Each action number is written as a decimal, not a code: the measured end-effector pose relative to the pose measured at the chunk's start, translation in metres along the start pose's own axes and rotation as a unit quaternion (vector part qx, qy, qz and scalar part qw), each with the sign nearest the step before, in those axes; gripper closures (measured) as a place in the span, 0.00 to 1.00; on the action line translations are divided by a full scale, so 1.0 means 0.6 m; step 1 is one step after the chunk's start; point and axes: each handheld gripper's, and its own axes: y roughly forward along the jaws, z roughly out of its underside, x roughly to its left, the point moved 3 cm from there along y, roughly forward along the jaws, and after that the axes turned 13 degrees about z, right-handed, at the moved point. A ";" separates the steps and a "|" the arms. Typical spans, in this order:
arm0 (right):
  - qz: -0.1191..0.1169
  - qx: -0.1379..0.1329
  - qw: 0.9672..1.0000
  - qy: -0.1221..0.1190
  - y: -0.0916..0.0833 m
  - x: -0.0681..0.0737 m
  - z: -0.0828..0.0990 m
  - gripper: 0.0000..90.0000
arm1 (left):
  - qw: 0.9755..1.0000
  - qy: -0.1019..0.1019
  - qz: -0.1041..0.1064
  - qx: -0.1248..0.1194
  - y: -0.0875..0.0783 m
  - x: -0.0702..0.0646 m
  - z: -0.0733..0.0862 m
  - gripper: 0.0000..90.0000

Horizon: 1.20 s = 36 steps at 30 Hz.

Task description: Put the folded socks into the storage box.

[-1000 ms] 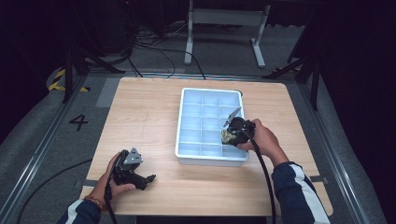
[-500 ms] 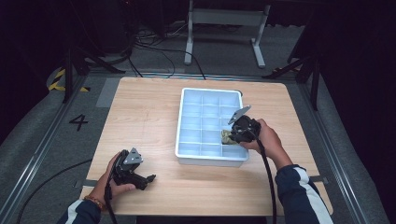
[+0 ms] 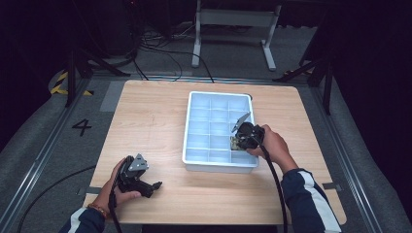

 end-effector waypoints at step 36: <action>0.009 -0.131 0.989 0.061 -0.103 -0.005 0.055 0.74 | 1.000 0.002 -0.002 0.002 -0.001 0.001 0.001 0.00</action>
